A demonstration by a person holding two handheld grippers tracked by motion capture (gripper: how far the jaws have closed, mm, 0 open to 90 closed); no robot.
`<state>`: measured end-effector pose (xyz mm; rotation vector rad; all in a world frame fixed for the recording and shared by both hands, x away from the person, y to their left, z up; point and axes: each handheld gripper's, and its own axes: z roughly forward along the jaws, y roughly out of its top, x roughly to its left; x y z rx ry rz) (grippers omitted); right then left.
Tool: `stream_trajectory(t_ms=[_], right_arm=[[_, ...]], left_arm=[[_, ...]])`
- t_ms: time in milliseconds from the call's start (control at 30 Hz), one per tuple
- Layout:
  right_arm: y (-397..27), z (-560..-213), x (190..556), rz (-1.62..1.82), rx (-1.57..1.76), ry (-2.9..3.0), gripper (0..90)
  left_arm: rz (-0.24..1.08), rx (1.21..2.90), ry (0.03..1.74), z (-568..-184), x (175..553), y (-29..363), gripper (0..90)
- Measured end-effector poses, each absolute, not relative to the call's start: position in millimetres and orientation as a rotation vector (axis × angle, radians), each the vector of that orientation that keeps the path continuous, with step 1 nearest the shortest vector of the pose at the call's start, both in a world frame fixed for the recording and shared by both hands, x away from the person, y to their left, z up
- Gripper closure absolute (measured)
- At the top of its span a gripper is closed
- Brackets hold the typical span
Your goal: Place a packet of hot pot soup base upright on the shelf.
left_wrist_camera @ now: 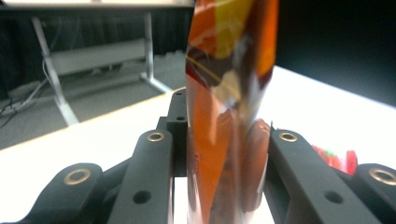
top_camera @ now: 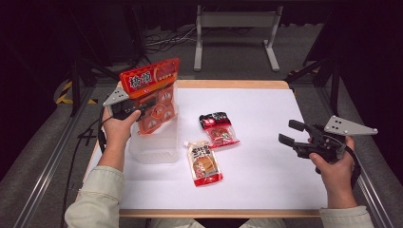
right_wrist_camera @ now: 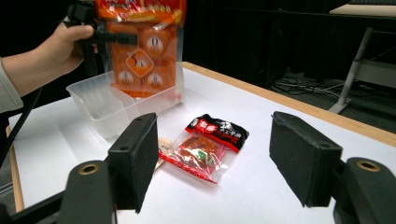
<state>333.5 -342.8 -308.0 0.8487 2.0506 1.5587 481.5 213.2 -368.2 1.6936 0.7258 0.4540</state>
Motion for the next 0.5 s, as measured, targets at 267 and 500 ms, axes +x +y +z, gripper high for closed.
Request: stream_trajectory(t_ms=[267, 500], right_arm=[[-344.1, -307.2, 332.6, 1.562, 0.848, 2.045, 33.7], [-343.4, -307.4, 332.4, 1.562, 0.846, 2.049, 33.7]], left_arm=[[0.405, 1.711, 0.747, -379.6, 486.7, 210.4, 71.2], [0.317, 1.723, 0.815, -382.8, 487.3, 218.3, 71.0]])
